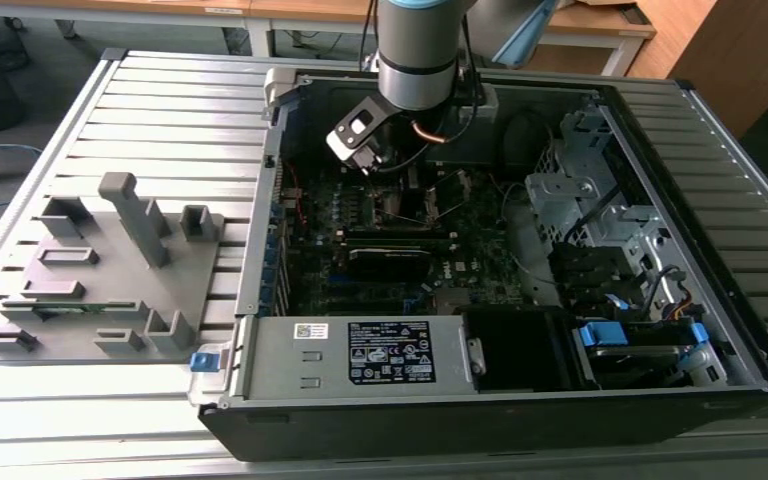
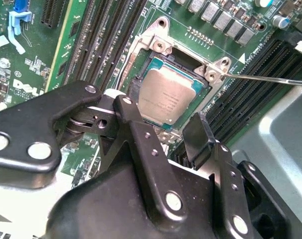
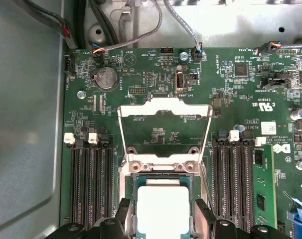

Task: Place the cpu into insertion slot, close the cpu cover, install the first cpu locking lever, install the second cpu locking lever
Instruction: 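Place the cpu into insertion slot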

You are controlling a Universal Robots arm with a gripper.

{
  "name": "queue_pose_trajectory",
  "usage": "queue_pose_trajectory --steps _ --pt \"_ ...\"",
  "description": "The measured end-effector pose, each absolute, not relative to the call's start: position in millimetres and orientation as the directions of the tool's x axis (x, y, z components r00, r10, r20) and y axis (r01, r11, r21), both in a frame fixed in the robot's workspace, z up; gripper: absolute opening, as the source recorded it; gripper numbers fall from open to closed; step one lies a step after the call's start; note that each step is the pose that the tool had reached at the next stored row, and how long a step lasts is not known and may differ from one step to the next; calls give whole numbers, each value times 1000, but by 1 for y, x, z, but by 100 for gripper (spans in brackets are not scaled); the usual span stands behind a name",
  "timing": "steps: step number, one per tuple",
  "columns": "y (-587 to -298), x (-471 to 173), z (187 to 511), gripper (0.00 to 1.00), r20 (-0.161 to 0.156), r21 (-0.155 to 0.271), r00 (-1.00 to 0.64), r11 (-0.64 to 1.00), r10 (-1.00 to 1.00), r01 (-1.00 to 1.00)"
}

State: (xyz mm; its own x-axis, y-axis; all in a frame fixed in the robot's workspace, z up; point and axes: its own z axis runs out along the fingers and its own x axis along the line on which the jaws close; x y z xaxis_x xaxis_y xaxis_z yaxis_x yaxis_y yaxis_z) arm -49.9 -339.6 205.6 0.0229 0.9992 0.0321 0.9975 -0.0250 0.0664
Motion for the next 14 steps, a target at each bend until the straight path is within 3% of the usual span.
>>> queue_pose_trajectory --steps 5,7,11,13,14 --pt "-340 -50 206 60 32 66 23 -25 999 997" --pt "-340 -50 206 47 32 66 23 -25 999 997" --pt "-340 -50 206 35 32 66 23 -25 999 997" --pt "-340 -50 206 24 32 66 23 -25 999 997" --pt "-340 -50 206 24 32 66 23 -25 999 997"
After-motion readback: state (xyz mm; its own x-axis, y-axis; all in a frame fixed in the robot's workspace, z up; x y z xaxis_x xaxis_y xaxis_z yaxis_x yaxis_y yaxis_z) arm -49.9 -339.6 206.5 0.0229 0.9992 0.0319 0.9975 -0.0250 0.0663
